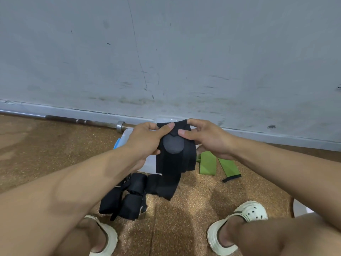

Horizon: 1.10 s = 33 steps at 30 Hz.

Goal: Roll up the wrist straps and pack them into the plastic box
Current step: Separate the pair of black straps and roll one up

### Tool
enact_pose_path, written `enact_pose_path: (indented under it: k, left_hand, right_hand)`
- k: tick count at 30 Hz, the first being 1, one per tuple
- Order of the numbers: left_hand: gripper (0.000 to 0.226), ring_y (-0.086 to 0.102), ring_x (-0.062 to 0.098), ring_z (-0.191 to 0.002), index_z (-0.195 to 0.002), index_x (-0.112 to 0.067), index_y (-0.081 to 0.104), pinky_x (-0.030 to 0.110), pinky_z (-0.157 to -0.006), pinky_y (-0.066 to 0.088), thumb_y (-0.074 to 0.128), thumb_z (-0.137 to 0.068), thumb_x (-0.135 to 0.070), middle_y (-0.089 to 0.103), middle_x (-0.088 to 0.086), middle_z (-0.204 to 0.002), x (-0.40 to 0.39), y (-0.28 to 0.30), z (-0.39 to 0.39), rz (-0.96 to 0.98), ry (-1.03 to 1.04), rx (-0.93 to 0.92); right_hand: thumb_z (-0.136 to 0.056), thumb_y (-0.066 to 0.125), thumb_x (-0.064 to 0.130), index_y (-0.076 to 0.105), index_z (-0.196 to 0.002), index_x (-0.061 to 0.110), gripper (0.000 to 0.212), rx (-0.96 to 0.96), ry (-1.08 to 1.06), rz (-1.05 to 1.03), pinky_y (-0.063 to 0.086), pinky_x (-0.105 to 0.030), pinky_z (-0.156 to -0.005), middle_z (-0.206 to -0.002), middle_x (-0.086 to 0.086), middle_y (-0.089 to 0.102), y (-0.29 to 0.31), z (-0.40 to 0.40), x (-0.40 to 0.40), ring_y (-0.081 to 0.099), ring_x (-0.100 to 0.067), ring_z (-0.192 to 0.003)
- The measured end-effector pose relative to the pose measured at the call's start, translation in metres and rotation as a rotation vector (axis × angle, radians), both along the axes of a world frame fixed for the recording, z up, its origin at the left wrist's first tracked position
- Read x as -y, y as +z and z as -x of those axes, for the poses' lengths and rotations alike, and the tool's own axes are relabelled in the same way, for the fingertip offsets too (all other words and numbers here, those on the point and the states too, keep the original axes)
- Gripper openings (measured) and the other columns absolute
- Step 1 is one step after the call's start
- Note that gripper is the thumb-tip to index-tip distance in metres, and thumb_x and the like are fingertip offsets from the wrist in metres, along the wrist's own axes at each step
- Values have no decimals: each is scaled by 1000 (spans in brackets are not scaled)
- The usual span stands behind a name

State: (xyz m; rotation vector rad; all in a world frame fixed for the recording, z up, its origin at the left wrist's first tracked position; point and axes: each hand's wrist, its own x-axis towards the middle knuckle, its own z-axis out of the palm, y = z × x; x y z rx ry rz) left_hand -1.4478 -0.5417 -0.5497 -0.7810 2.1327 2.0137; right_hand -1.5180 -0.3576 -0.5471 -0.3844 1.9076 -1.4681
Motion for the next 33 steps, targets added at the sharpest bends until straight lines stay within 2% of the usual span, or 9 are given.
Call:
enact_pose_path:
  k: [2,5,8,12,15,23,27,30,33]
  left_hand:
    - [41,68,14,-82,-103,-14,66,22,-55,49,75,-87,-50,78,0,-98,4,0,2,-9,-67,41]
    - [39,69,16,-96,-108,-16,75,28,-81,52,74,-88,-49,78,-4,-102,12,1,5,-101,-115,128]
    - [28,69,18,-99,-113,-14,76,30,-89,55,75,-91,-32,77,2,-114,16,-2,8,-251,-30,136]
    - [32,70,14,-87,-126,-5,66,24,-71,55,70,-96,-16,75,7,-119,16,0,15,-316,140,26]
    - [17,70,14,-84,-109,-9,62,19,-56,56,71,-94,-10,73,10,-114,18,3,17,-322,244,-36]
    - [36,72,31,-105,-79,-16,45,27,-69,58,77,-88,-5,68,25,-122,25,5,23,-243,340,-136]
    - [32,73,35,-103,-77,-14,50,31,-70,60,78,-87,-3,72,23,-111,16,6,20,-179,324,-203]
    - [23,75,22,-84,-83,-12,56,31,-74,62,76,-88,-2,73,10,-88,11,10,16,-129,287,-298]
    - [19,73,16,-81,-89,-12,58,28,-75,63,75,-90,-6,72,4,-84,14,10,18,-115,336,-289]
  right_hand:
    - [-99,66,25,67,-125,19,26,-23,8,-12,60,-32,-63,-109,-17,76,1,1,-1,76,-20,-86]
    - [-95,71,22,66,-128,15,34,-40,55,-65,61,-40,-79,-109,-13,78,3,3,-2,77,-25,-95]
    - [-94,73,20,69,-125,13,32,-75,135,-106,59,-26,-67,-101,-3,80,8,1,-1,77,-16,-88]
    - [-102,61,23,72,-123,13,25,-20,129,-128,55,-23,-66,-103,-3,78,7,2,2,73,-11,-86]
    - [-102,61,25,73,-120,7,28,114,30,-126,57,-26,-67,-99,-3,78,6,9,4,73,-12,-82]
    - [-101,64,23,69,-108,14,13,286,-247,-196,55,-27,-60,-90,3,73,4,10,21,68,-16,-73]
    - [-101,63,21,69,-111,9,16,276,-278,-244,54,-31,-68,-103,-3,74,6,11,25,68,-21,-85]
    - [-102,62,18,68,-118,2,24,308,-277,-264,59,-39,-85,-117,-13,75,8,11,28,71,-31,-106]
    - [-103,59,20,68,-121,0,29,317,-237,-187,57,-42,-97,-117,-16,75,1,9,28,71,-30,-111]
